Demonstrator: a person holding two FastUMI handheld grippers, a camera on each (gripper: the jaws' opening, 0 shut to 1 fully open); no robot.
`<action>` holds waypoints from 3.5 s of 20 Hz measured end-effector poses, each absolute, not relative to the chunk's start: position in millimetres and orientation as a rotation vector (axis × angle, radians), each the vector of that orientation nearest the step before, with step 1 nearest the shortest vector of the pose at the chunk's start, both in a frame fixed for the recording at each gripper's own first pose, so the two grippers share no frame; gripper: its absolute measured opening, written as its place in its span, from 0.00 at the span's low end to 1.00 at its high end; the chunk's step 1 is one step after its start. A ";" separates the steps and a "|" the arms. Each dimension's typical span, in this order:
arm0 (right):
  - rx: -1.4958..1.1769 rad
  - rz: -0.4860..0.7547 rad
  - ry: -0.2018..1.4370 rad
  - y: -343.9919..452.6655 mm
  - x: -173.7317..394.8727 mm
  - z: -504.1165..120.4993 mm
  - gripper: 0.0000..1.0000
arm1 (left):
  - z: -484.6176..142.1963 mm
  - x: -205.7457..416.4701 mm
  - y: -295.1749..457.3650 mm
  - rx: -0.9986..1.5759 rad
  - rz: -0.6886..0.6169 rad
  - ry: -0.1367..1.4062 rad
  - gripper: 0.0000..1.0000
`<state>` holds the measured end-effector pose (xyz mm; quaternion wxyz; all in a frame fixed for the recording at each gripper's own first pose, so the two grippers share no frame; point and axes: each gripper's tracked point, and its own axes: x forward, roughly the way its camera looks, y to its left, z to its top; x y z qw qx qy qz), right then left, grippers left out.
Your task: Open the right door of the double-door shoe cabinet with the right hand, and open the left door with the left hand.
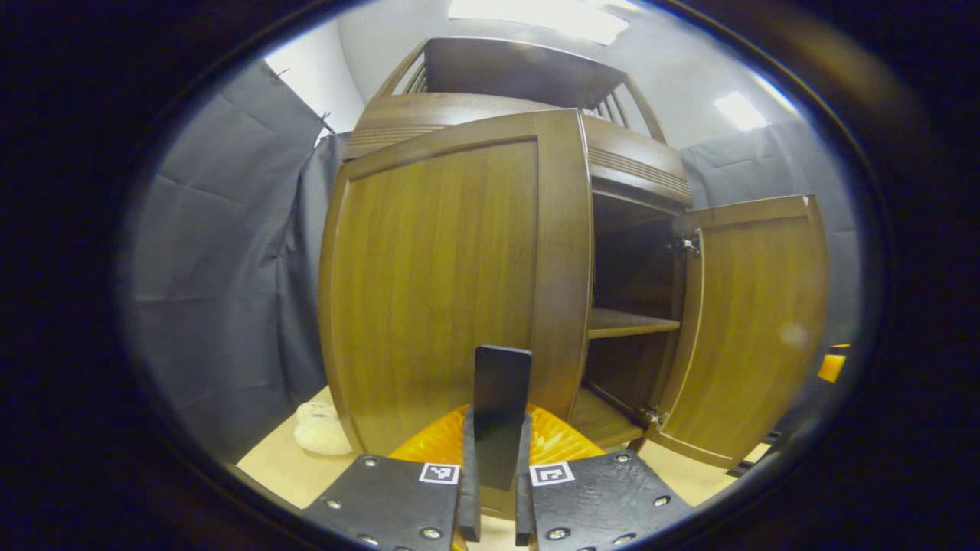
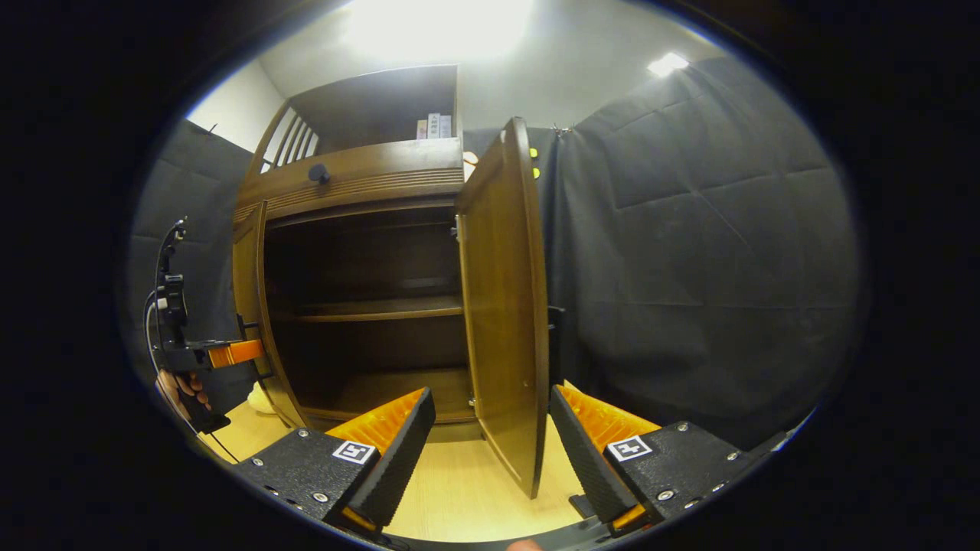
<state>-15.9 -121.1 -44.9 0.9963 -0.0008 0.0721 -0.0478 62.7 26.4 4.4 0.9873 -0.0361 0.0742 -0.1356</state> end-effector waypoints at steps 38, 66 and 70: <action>-0.013 0.150 0.153 6.8 -27.3 -51.8 0.94 | 3.9 75.5 118.0 -0.013 0.149 0.071 0.17; 0.020 0.101 0.062 -84.8 -104.7 -0.7 0.94 | 20.2 62.5 85.6 0.037 -0.041 0.038 0.22; 0.017 0.100 0.057 -85.8 -109.7 0.0 0.94 | 21.7 62.2 87.6 0.041 -0.031 0.026 0.22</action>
